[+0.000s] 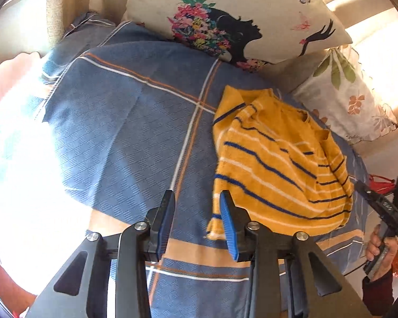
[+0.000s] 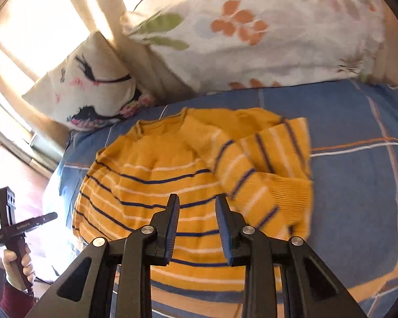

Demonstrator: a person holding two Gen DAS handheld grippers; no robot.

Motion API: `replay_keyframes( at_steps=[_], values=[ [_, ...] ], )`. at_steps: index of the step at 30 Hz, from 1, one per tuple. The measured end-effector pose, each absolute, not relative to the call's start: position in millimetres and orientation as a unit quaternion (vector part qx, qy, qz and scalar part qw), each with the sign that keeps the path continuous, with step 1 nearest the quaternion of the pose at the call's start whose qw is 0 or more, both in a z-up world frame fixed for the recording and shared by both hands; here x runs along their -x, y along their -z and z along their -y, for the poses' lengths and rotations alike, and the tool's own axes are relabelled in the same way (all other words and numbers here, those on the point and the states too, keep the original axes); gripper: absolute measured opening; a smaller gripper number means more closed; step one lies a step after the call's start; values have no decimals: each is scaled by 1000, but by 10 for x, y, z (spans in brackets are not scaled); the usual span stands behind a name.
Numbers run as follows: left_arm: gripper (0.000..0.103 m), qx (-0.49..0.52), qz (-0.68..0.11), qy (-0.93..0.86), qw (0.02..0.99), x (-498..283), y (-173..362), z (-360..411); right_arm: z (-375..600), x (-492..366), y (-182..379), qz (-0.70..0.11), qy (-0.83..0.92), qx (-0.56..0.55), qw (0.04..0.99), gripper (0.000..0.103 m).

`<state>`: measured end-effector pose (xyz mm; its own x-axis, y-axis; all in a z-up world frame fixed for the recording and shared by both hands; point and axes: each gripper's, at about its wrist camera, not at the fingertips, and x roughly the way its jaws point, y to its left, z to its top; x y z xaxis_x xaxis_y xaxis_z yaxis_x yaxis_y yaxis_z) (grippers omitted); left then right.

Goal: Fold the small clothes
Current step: 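Grasp the folded sweater edge with the left gripper while the right gripper grasps it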

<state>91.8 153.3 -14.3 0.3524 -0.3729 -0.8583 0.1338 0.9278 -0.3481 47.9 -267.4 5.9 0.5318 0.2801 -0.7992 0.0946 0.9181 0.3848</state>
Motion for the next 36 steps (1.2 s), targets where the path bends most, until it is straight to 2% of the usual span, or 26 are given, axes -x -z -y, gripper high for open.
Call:
replay_keyframes(
  at_steps=[6,12,14,16,18,19,20,26,28,29,30,32,35,36],
  values=[
    [37,93,-554,181,807,-1132,322,-1018,2703,-1286,424,-528,-3,-116,841,28],
    [37,110,-559,183,801,-1205,413,-1111,3474,-1652,360,-511,89,-208,829,31],
    [37,114,-562,175,800,-1236,450,-1185,3502,-1613,175,-492,100,-218,837,31],
    [43,119,-565,169,799,-1253,494,-1254,3299,-1551,-80,-477,86,-198,852,33],
    [52,134,-567,169,795,-1271,566,-1299,2995,-1509,-245,-479,40,-188,857,44],
    [52,142,-569,170,792,-1274,606,-1310,2791,-1522,-282,-487,9,-187,853,52],
    [53,150,-571,173,788,-1275,644,-1314,2559,-1545,-284,-498,-26,-188,846,54],
    [58,190,-579,207,765,-1232,827,-1198,1330,-1778,30,-567,-171,-180,785,55],
    [49,208,-590,218,749,-1188,929,-1137,1007,-1864,149,-588,-187,-165,769,58],
    [34,212,-589,222,748,-1162,944,-1108,852,-1921,211,-601,-189,-158,761,59],
    [28,212,-590,225,746,-1142,955,-1081,735,-1998,283,-616,-184,-150,751,60],
    [23,217,-582,227,750,-1101,926,-1065,553,-2095,403,-640,-168,-130,738,64],
    [22,244,-573,234,746,-1052,901,-1100,270,-2151,439,-653,-150,-94,737,76],
    [22,249,-571,235,746,-1039,900,-1096,176,-2150,447,-657,-147,-73,736,77]
  ],
)
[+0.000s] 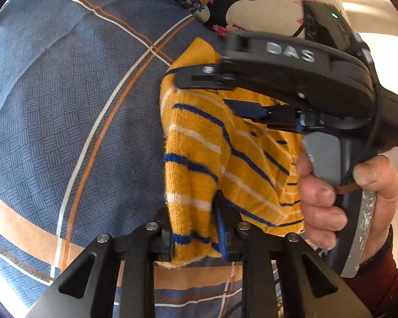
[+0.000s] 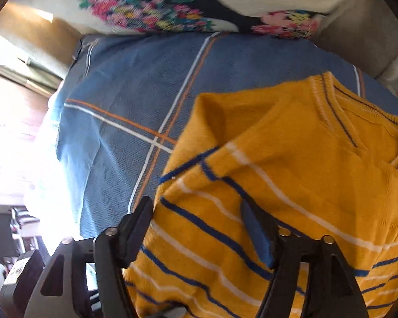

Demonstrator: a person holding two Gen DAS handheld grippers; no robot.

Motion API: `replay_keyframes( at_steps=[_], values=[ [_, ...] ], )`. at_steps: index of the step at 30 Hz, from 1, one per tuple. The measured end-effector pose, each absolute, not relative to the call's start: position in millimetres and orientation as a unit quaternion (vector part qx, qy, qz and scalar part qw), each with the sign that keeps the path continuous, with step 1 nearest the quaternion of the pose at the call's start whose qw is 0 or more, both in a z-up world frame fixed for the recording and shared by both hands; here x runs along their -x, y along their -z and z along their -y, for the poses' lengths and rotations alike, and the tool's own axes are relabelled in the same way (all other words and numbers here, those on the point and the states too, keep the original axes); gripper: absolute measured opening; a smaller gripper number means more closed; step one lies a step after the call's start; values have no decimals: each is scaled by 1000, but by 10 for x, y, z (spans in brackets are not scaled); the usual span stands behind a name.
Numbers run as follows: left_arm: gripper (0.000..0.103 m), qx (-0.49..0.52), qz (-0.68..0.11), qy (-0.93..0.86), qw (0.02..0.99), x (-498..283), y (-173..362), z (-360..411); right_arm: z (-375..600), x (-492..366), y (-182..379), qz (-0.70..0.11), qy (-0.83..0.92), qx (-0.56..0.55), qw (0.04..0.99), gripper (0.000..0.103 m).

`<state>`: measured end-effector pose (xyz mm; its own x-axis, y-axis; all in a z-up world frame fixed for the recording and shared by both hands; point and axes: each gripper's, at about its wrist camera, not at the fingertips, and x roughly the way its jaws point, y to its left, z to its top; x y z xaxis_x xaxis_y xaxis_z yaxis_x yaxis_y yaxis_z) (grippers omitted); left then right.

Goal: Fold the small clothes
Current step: 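Grasp the folded sweater edge with the left gripper while the right gripper grasps it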

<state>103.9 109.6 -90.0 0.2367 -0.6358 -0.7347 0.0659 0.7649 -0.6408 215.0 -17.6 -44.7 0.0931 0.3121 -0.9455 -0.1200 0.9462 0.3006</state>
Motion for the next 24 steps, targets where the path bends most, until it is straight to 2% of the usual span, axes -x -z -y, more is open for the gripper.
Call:
replay_keyframes(
  at_steps=[3,6,7,9,10,11,17,21,24],
  values=[
    [22,262,-565,235,746,-996,895,-1081,-69,-2164,516,-669,-130,6,732,81],
    [22,263,-560,232,751,-960,865,-1036,-281,-2114,557,-674,-120,88,724,80],
    [22,263,-557,231,753,-944,841,-1018,-328,-2082,565,-671,-117,113,723,75],
    [22,260,-552,230,758,-891,767,-976,-366,-1989,533,-653,-113,160,732,52],
    [22,257,-548,230,762,-845,715,-954,-344,-1931,486,-642,-115,171,739,29],
    [22,252,-544,231,766,-813,656,-917,-282,-1870,421,-631,-121,168,748,21],
    [22,245,-506,243,791,-487,110,-852,723,-1548,-173,-575,-141,48,804,16],
    [35,228,-484,230,813,-275,-139,-816,1637,-1275,-542,-533,-101,-13,840,15],
    [35,200,-499,209,817,-219,-97,-652,2240,-1176,-575,-527,-63,-53,846,15]
  ],
)
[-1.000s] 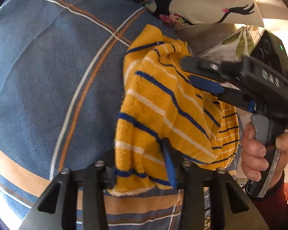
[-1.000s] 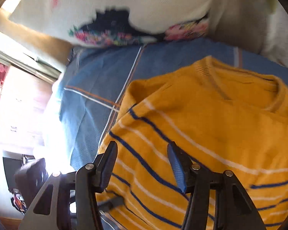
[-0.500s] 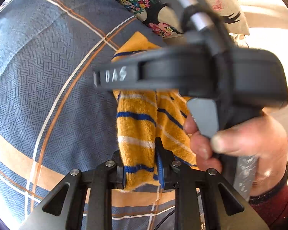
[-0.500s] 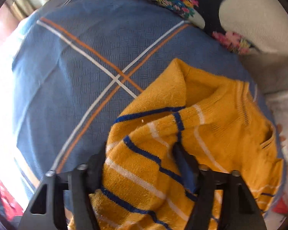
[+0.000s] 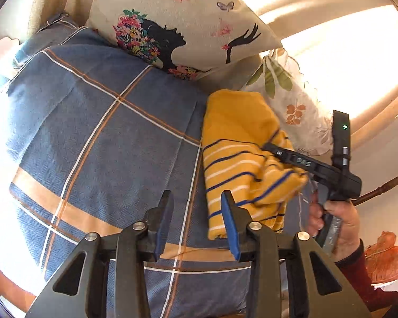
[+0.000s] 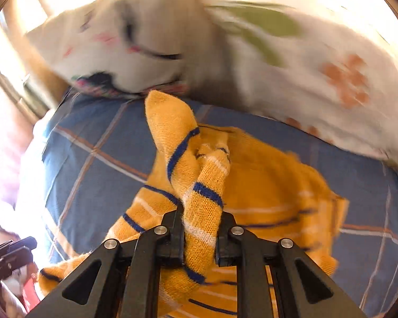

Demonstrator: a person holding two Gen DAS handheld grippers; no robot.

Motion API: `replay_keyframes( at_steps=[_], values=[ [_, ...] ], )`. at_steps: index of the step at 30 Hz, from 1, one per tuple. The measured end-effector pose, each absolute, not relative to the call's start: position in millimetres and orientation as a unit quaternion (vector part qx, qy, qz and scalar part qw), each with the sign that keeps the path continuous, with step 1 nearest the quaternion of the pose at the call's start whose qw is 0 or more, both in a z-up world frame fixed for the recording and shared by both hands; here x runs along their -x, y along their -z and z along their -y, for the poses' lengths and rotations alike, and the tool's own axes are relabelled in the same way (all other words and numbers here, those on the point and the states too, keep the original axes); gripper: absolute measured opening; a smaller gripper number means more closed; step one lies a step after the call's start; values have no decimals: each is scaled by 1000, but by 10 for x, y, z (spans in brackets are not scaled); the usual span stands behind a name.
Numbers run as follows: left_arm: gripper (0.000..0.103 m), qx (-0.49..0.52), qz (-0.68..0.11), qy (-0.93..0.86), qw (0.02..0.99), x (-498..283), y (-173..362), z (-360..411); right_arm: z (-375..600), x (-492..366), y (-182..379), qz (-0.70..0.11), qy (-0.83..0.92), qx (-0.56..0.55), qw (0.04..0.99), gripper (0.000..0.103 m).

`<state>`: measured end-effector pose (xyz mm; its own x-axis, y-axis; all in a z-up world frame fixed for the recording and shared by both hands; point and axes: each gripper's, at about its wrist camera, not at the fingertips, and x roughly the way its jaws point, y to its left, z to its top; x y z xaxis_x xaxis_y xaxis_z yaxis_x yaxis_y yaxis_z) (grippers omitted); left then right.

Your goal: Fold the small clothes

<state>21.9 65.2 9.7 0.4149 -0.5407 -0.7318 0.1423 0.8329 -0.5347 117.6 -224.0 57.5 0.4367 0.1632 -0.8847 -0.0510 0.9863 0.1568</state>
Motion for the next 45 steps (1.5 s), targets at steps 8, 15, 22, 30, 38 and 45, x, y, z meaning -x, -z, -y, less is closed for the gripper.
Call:
replay_keyframes(
  at_steps=[8,15,22,30,38,45],
  values=[
    [35,162,-535,232,796,-276,40,-85,3445,-814,103,-548,9,-164,820,15],
    [37,110,-552,266,782,-446,172,630,3913,-552,214,-510,6,-259,821,47],
    [43,67,-582,272,763,-514,539,1210,3927,-296,-183,-424,-73,-379,820,49],
    [43,62,-562,292,771,-465,308,1071,3812,-253,464,-488,-75,-387,779,22],
    [63,131,-575,289,754,-1121,536,713,3980,-276,193,-462,-24,-328,824,73],
    [83,127,-590,371,706,-1413,899,1194,4021,-564,694,-470,-50,-393,789,75]
  ],
)
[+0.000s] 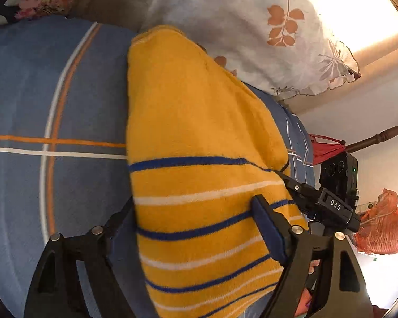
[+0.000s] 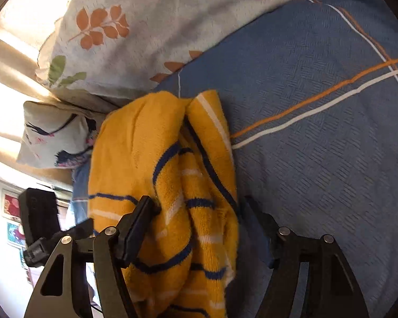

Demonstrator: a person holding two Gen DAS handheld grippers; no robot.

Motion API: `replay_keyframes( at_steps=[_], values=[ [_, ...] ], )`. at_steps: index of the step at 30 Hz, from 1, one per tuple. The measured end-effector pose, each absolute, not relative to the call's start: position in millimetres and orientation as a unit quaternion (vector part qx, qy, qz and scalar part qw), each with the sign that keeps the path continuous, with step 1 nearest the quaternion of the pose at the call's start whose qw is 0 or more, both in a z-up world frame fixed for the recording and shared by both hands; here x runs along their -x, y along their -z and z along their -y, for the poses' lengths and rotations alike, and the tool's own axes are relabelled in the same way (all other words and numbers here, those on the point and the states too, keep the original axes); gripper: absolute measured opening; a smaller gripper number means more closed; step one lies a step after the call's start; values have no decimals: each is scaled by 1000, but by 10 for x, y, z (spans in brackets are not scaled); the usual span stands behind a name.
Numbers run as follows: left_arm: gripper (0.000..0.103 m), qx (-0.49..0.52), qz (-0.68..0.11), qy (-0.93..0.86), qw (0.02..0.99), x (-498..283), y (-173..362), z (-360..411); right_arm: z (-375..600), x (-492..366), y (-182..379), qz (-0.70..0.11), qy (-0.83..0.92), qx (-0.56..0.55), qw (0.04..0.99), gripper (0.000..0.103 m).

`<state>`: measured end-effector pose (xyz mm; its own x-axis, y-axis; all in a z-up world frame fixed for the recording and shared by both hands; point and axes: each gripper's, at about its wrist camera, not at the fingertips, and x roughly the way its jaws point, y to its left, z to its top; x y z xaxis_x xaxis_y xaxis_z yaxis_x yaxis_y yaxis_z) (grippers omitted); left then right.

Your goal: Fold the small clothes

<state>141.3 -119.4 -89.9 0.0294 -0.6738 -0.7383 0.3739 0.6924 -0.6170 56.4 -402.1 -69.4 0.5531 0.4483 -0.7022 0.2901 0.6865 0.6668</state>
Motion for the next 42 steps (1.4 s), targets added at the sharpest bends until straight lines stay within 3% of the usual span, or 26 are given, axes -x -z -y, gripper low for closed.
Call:
replay_keyframes(
  at_steps=[1,2,5,6,10,17,21,25,30,31,32,33,37,39,41,42],
  values=[
    [83,128,-597,370,700,-1426,934,1251,4006,-596,718,-475,-56,-408,777,68],
    [82,130,-598,367,701,-1427,922,1254,3985,-626,740,-478,-69,-434,761,54],
    [52,155,-591,385,692,-1431,701,1127,3837,-716,560,-464,-98,-442,762,40],
    [49,148,-586,388,696,-1423,588,1088,3778,-753,451,-457,-108,-436,768,39],
    [49,119,-558,379,728,-1419,216,925,3576,-868,155,-431,-140,-411,791,38],
    [49,38,-576,293,762,-1603,315,759,3737,-743,548,-466,-27,-417,780,40],
    [49,55,-559,293,774,-1489,197,454,3663,-507,74,-445,-2,-373,814,40],
    [49,77,-549,285,782,-1361,149,401,3218,-340,-340,-426,-88,-368,822,40],
    [51,48,-579,290,761,-1210,451,546,2745,-283,107,-505,-84,-339,789,40],
    [51,42,-584,290,757,-1196,527,553,2789,-243,245,-521,-52,-326,787,31],
    [51,43,-589,293,752,-1189,576,528,2839,-210,356,-534,-20,-317,784,16],
    [51,47,-594,296,747,-1184,607,507,2929,-147,445,-544,25,-312,778,14],
    [51,47,-591,313,742,-1155,627,431,3146,120,252,-509,83,-336,788,26],
    [51,56,-594,319,736,-1161,646,394,3148,214,98,-489,73,-336,801,37],
    [51,61,-594,320,736,-1156,656,357,3073,244,11,-484,60,-323,811,54],
    [52,61,-593,318,737,-1149,647,346,3014,247,28,-489,53,-312,813,55]
  ],
)
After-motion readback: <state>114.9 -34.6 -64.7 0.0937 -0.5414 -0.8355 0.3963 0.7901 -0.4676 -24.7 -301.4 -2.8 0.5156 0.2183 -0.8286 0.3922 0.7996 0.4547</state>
